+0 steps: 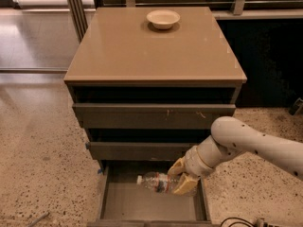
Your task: Place water bottle into bottom drawer
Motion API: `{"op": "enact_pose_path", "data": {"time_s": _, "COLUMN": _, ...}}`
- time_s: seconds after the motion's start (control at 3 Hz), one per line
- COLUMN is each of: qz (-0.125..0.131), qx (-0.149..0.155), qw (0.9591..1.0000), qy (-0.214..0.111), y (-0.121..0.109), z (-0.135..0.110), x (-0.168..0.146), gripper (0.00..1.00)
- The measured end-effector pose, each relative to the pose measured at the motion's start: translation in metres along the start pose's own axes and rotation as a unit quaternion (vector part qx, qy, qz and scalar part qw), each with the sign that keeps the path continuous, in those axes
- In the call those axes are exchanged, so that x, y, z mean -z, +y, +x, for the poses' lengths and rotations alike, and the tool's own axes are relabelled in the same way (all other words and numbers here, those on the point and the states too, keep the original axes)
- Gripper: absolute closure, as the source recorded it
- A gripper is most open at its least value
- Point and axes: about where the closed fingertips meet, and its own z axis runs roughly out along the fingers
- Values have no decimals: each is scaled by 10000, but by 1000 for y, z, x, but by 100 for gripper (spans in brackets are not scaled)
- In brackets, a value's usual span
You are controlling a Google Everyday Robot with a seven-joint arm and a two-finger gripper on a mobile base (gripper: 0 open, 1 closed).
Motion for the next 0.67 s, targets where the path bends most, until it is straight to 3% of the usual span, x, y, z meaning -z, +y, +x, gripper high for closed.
{"op": "enact_pose_path", "data": {"time_s": 0.33, "qz": 0, "qx": 0, "qw": 10000, "qy": 0, "y": 0, "z": 0, "x": 0, "gripper": 100}}
{"op": "enact_pose_path", "data": {"time_s": 0.67, "qz": 70, "qx": -53, "qw": 10000, "qy": 25, "y": 3, "z": 14, "x": -20, "gripper": 100}}
